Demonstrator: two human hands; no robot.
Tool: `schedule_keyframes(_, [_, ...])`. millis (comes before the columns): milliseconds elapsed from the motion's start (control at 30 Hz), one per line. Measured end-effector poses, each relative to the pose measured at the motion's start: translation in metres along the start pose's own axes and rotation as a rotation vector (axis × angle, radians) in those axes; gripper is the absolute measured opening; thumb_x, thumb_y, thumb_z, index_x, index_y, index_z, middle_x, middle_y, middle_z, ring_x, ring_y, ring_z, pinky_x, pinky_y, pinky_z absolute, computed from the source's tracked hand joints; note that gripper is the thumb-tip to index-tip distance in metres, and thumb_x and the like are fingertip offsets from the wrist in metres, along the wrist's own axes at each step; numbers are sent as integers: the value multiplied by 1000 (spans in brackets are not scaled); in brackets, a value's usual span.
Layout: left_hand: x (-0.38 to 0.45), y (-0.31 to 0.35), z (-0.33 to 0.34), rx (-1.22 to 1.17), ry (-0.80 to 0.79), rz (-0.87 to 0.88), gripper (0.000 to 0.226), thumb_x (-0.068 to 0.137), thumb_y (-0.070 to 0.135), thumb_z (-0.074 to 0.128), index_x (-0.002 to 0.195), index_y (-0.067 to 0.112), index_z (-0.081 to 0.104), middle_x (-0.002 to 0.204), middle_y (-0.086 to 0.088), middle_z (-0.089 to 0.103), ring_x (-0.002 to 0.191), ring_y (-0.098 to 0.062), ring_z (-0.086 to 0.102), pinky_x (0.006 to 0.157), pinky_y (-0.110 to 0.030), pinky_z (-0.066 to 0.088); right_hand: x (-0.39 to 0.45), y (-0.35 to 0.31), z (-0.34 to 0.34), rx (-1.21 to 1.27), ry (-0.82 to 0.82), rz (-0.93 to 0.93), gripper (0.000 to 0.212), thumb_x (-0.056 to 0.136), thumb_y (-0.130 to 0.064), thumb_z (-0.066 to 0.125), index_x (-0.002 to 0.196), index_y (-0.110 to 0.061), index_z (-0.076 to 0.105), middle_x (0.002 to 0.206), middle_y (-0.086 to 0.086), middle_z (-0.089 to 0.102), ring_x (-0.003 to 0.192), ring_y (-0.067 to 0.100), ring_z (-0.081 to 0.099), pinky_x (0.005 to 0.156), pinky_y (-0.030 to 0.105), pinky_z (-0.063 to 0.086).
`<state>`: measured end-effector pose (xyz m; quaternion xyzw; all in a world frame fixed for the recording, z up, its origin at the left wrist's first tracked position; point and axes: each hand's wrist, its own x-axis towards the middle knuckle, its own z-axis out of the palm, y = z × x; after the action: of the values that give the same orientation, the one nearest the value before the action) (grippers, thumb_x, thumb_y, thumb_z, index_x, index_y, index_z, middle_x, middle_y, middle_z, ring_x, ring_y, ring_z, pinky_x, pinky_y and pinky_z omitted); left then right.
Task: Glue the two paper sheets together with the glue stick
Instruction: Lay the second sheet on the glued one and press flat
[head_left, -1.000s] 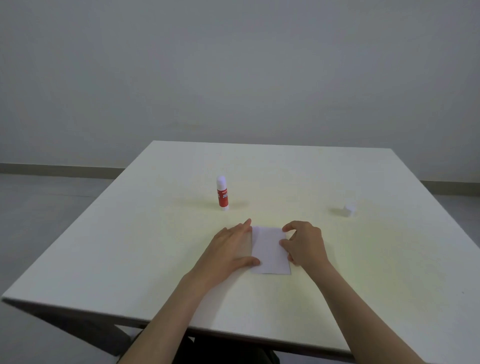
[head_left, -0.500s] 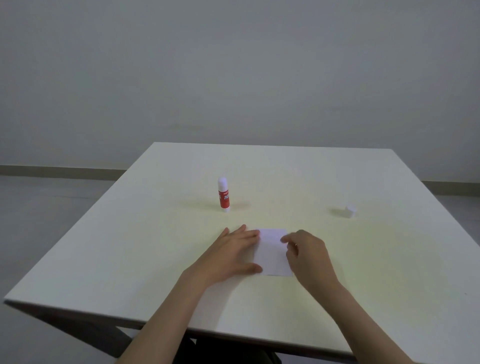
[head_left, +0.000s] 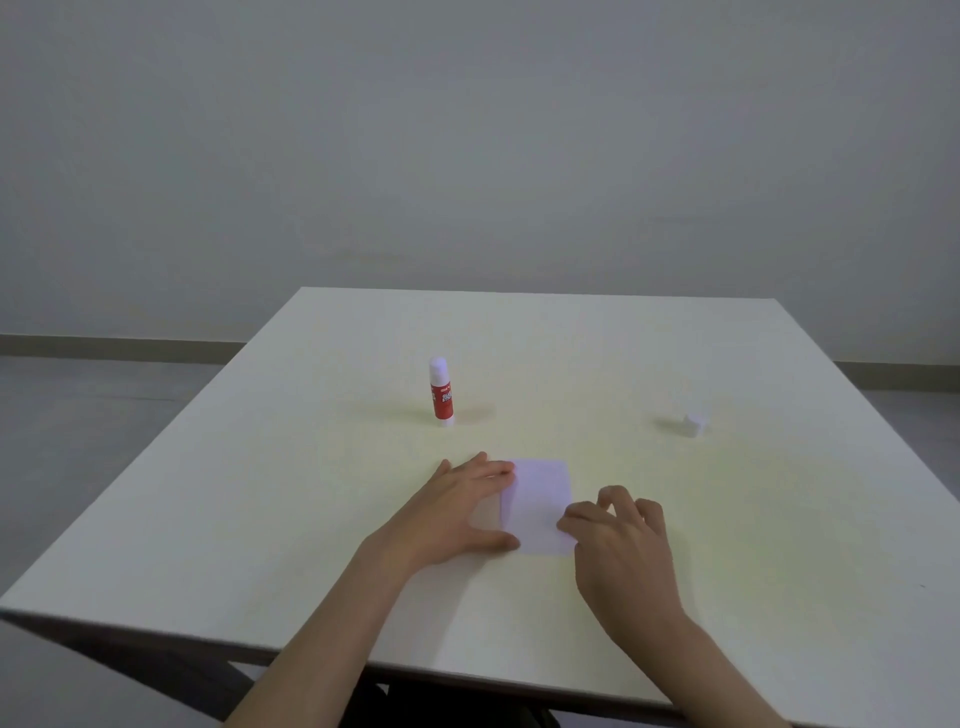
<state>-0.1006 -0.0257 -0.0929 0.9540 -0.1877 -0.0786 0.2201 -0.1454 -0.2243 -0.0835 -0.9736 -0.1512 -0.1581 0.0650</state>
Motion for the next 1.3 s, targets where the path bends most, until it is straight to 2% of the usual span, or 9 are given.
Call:
schedule_keyframes(133, [0,2,-2,37,-25,-1,76,82,50,62,146,24,30,154,17,23,146,-7,9,117,-38,5,18,7,10,-21,-113,-17,48,65,4,35,87,-20,69,91,-9,69,100,23,55,77,31,33])
schedule_keyframes(200, [-1,1,-1,54,-20,10,75,83,50,60,146,24,29,155,16,22,146,-8,8,117,-39,5,28,11,14,-39,-82,-35,52,64,3,28,89,-19,68,92,-9,69,97,25,55,75,32,33])
schedule_keyframes(433, [-4,-2,2,56,-50,25,76,87,52,53,149,30,14,157,22,7,146,-6,-8,120,-42,-5,38,18,13,-109,-19,-59,43,50,3,47,72,-22,73,75,-15,71,68,21,61,57,30,44])
schedule_keyframes(600, [-4,-4,2,47,-62,26,76,86,54,52,149,32,15,157,23,7,147,-8,-8,119,-44,-7,23,17,8,-142,32,-118,33,48,2,60,67,-23,72,70,-13,71,72,20,62,62,30,45])
schedule_keyframes(767, [-3,-5,4,55,-48,24,77,85,55,52,149,33,15,156,25,7,147,-7,-8,120,-43,-8,-8,4,5,-102,145,-234,40,53,4,42,62,-23,72,68,-15,70,71,22,65,70,32,28])
schedule_keyframes(967, [-2,-5,3,49,-52,20,77,85,54,54,148,33,16,156,26,8,147,-8,-7,119,-43,-8,-1,0,7,-120,145,-271,36,46,1,56,66,-22,74,71,-16,71,72,21,67,70,31,27])
schedule_keyframes(1067, [-2,-4,2,36,-65,12,77,85,53,54,149,33,16,156,25,7,147,-7,-8,119,-43,-9,18,5,16,-130,174,-273,44,60,1,42,76,-23,76,76,-17,73,71,21,66,69,31,29])
schedule_keyframes(1133, [-2,-4,2,29,-73,10,77,85,52,54,149,33,16,156,25,7,146,-8,-9,119,-44,-9,32,8,19,-139,166,-268,49,64,-3,36,82,-24,77,76,-19,73,70,20,64,65,30,39])
schedule_keyframes(1300, [-2,-3,1,27,-77,13,77,86,53,54,149,34,14,157,25,6,147,-9,-10,119,-45,-9,50,8,19,-157,75,-251,36,56,-4,57,77,-27,76,72,-21,71,68,18,60,60,26,42])
